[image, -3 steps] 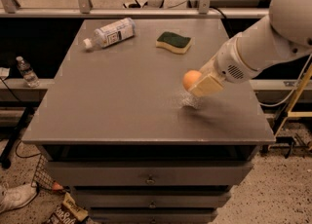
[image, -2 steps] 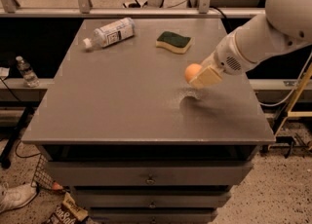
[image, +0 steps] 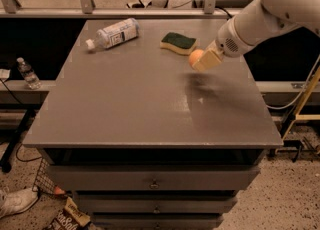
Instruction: Move orange near sponge
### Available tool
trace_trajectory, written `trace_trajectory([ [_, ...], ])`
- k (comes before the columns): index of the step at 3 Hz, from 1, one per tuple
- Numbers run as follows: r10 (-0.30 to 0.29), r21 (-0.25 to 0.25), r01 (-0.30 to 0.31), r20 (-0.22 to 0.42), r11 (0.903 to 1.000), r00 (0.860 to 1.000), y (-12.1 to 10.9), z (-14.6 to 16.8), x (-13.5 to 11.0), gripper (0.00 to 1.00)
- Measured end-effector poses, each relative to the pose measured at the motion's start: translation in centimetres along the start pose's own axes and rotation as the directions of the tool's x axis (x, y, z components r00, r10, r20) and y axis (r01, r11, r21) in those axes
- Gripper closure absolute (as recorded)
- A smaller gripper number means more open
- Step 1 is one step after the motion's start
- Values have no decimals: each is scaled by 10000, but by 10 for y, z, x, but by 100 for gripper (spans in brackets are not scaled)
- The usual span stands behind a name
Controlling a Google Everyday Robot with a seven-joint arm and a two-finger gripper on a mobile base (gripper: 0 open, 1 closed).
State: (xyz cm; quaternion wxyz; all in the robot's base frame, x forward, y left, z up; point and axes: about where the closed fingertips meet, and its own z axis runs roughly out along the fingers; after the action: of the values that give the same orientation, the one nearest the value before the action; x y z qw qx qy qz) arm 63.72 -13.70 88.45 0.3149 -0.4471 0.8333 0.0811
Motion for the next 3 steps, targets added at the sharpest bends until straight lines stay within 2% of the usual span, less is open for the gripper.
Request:
trace_trajectory([
  [1,97,34,-97,86,9999,9999,-19,15,-15,100],
  [2,288,137,-290,139,9995,9995,-35,25,-21,100],
  [3,346,111,-349,248,9993,9991,-43,33,-27,100],
])
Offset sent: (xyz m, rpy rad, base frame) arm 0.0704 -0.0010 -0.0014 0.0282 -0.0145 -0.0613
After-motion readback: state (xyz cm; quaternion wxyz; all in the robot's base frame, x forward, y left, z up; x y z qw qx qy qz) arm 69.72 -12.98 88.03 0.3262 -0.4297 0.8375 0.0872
